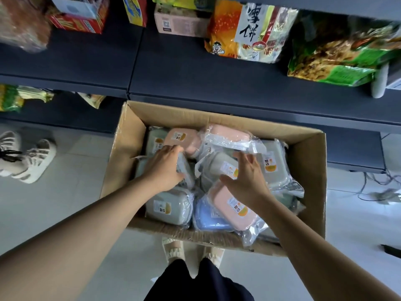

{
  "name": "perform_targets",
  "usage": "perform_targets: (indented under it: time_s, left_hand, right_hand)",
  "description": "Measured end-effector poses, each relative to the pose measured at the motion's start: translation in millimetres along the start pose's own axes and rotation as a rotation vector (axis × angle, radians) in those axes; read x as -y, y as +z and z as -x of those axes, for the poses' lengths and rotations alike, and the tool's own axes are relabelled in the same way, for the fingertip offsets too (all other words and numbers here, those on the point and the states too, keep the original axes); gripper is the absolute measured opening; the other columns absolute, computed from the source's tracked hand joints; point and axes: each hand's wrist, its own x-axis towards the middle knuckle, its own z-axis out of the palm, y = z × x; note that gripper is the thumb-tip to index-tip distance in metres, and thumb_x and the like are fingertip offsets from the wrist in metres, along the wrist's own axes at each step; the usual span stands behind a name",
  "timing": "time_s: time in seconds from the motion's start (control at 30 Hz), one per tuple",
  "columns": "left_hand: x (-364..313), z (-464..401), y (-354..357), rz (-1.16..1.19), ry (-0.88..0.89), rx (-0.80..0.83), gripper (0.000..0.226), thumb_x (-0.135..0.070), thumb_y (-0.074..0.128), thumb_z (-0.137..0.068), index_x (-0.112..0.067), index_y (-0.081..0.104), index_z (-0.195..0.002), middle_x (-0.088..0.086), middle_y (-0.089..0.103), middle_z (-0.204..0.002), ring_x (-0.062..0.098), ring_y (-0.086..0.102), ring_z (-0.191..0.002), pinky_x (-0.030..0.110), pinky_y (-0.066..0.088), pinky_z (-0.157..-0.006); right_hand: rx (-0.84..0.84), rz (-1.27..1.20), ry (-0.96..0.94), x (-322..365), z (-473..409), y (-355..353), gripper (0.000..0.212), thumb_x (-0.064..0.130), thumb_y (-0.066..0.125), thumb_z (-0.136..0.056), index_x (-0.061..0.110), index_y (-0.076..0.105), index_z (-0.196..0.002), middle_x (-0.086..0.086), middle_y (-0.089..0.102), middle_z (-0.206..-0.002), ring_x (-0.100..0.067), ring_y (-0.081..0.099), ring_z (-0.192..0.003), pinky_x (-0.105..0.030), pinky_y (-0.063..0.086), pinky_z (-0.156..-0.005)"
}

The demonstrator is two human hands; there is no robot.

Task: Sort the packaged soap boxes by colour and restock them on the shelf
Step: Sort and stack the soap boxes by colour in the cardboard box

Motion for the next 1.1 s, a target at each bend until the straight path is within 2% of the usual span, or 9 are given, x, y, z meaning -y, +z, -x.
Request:
perform_targets:
  time_s: [0.1, 0.3, 0.47, 0.6, 0.7, 0.87, 0.97, 1.03, 1.1]
  left_hand:
    - [29, 0, -3, -0.029, -0.105, 0.018, 0.057, -0.024, 0.073, -0.078, -0.019, 0.045, -0.128, 0.005, 0.051, -0.130, 0.023, 0.050, -0.117, 0.034, 0.044, -0.089]
    - [75, 2, -2, -0.034, -0.189, 0.024, 0.061, -0.023, 0.069, -0.083, -0.019, 0.040, -0.136, 0.002, 0.046, -0.140, 0.023, 0.043, -0.127, 0.037, 0.042, -0.098]
    - [102, 0, 9, -0.040, -0.210, 0.013, 0.061, -0.027, 0.071, -0.080, -0.017, 0.043, -0.133, 0.002, 0.054, -0.130, 0.023, 0.045, -0.122, 0.037, 0.040, -0.098]
    - [119, 1, 22, 0.040, -0.247, 0.055, 0.076, -0.028, 0.074, -0.077, -0.019, 0.035, -0.141, 0.002, 0.052, -0.134, 0.021, 0.046, -0.126, 0.031, 0.041, -0.101]
    - [123, -1, 28, 0.041, -0.269, 0.123, 0.074, -0.030, 0.072, -0.079, -0.009, 0.034, -0.139, 0.012, 0.050, -0.135, 0.028, 0.052, -0.121, 0.037, 0.045, -0.097]
    - [121, -6, 35, 0.087, -0.325, 0.213, 0.080, -0.034, 0.064, -0.088, -0.010, 0.016, -0.147, 0.015, 0.058, -0.126, 0.031, 0.059, -0.111, 0.037, 0.049, -0.087]
    - [120, -12, 40, 0.082, -0.334, 0.177, 0.088, -0.033, 0.067, -0.086, -0.010, 0.010, -0.148, 0.017, 0.056, -0.130, 0.033, 0.059, -0.112, 0.038, 0.049, -0.089]
    - [117, -17, 44, 0.052, -0.330, 0.158, 0.093, -0.033, 0.072, -0.082, -0.005, 0.011, -0.147, 0.020, 0.049, -0.136, 0.034, 0.056, -0.115, 0.040, 0.048, -0.090]
    - [113, -21, 48, 0.025, -0.331, 0.155, 0.099, -0.036, 0.077, -0.077, -0.001, 0.014, -0.145, 0.023, 0.040, -0.141, 0.035, 0.052, -0.120, 0.040, 0.047, -0.089]
  right_hand:
    - [0.022, 0.012, -0.096, 22, -4, 16, 0.057, 0.024, 0.062, -0.083, 0.014, 0.040, -0.135, -0.010, 0.042, -0.134, -0.027, 0.037, -0.125, -0.033, 0.032, -0.098]
    - [0.105, 0.049, -0.180, 62, -32, 55, 0.055, 0.020, 0.062, -0.084, 0.011, 0.040, -0.134, -0.010, 0.047, -0.130, -0.027, 0.044, -0.118, -0.033, 0.036, -0.094]
    - [0.188, 0.115, -0.060, 77, -59, 88, 0.057, 0.025, 0.063, -0.082, 0.011, 0.036, -0.131, -0.013, 0.056, -0.121, -0.032, 0.056, -0.107, -0.036, 0.048, -0.082]
    - [0.289, 0.135, 0.089, 76, -64, 107, 0.074, 0.030, 0.069, -0.073, 0.014, 0.029, -0.133, -0.008, 0.058, -0.119, -0.029, 0.058, -0.108, -0.046, 0.048, -0.093]
    - [0.322, 0.270, 0.082, 75, -64, 108, 0.062, 0.035, 0.069, -0.074, 0.014, 0.041, -0.125, -0.005, 0.055, -0.122, -0.027, 0.052, -0.114, -0.046, 0.039, -0.100]
    - [0.206, 0.258, 0.030, 80, -57, 96, 0.060, 0.043, 0.064, -0.072, 0.020, 0.043, -0.124, -0.002, 0.055, -0.121, -0.026, 0.046, -0.115, -0.041, 0.032, -0.098]
    - [0.083, 0.106, 0.040, 84, -59, 74, 0.053, 0.033, 0.063, -0.076, 0.012, 0.041, -0.120, -0.009, 0.059, -0.116, -0.031, 0.055, -0.105, -0.043, 0.043, -0.093]
    - [-0.054, 0.033, 0.022, 83, -61, 61, 0.063, 0.028, 0.064, -0.075, 0.012, 0.036, -0.129, -0.012, 0.061, -0.110, -0.035, 0.058, -0.096, -0.048, 0.050, -0.083]
    - [-0.140, 0.012, 0.004, 78, -62, 55, 0.069, 0.024, 0.064, -0.073, 0.013, 0.031, -0.132, -0.011, 0.061, -0.103, -0.035, 0.059, -0.090, -0.046, 0.052, -0.074]
